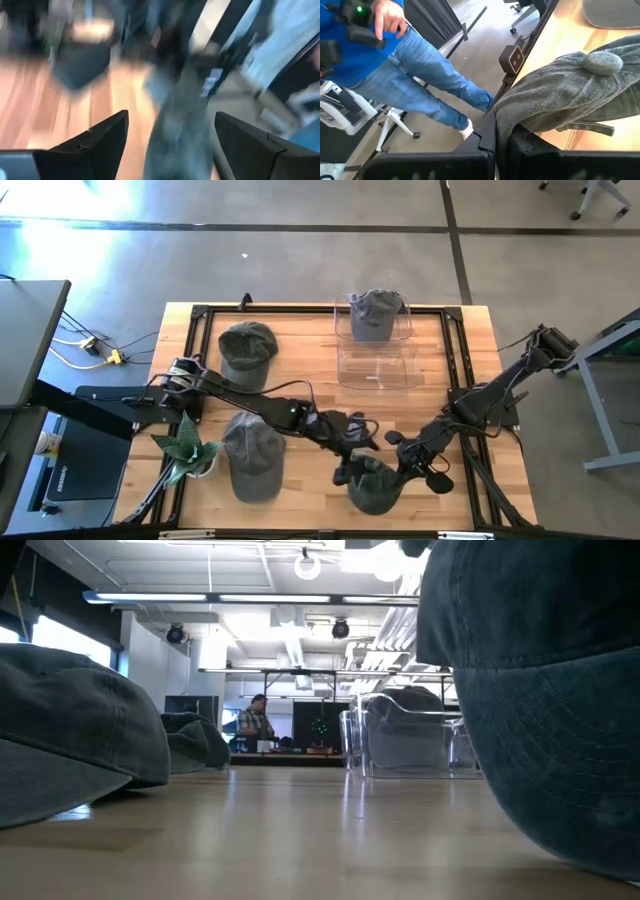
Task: Pick & Place hat
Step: Put the bottom black cap into the bottom transparent bin
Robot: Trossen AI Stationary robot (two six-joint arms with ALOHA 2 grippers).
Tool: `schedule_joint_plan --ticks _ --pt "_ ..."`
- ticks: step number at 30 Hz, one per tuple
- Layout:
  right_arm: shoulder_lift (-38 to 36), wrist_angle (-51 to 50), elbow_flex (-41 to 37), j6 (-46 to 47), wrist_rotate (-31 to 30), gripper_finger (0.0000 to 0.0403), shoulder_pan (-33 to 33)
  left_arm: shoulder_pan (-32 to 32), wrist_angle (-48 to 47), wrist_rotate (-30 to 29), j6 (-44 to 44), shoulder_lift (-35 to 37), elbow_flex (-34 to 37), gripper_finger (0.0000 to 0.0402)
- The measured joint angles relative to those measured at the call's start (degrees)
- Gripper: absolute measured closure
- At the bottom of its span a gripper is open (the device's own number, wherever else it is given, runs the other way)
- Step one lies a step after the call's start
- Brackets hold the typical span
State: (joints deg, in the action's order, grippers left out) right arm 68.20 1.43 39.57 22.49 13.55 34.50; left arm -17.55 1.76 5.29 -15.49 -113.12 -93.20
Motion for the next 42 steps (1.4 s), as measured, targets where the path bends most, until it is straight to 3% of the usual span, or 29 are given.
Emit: schedule_joint_plan --ticks 3,6,15,24,30,38,42 --pt "0.00 0.02 0.00 0.01 0.03 0.0399 0.00 -0.09 4.10 5.38 -1.83 -1.77 -0.36 0.0109" --pt "0.01 0.01 0.00 0.01 -0.05 0.0398 0.00 -0.23 4.02 7.03 -4.31 -4.87 -0.11 0.0115" --pt "0.00 0.05 0.00 -0.01 0.32 0.0399 0.01 0.32 1.77 7.40 -5.74 -5.98 -0.17 0.0147" --pt "-0.02 0.29 0.00 -0.49 0.38 0.0400 0.02 0.66 1.04 4.94 -2.63 -4.78 -2.11 0.0149" --pt "-0.04 0.52 0.00 -0.47 0.43 0.0398 0.02 1.93 1.50 13.62 -5.85 -8.54 -1.78 0.0149" --pt "-0.07 0.73 0.00 -0.49 0.52 0.0398 0.02 2.90 1.27 18.56 -7.87 -10.32 -1.81 0.0149" --pt "-0.09 0.76 0.00 -0.49 0.56 0.0400 0.04 3.72 1.45 25.50 -8.09 -9.95 -2.05 0.0149"
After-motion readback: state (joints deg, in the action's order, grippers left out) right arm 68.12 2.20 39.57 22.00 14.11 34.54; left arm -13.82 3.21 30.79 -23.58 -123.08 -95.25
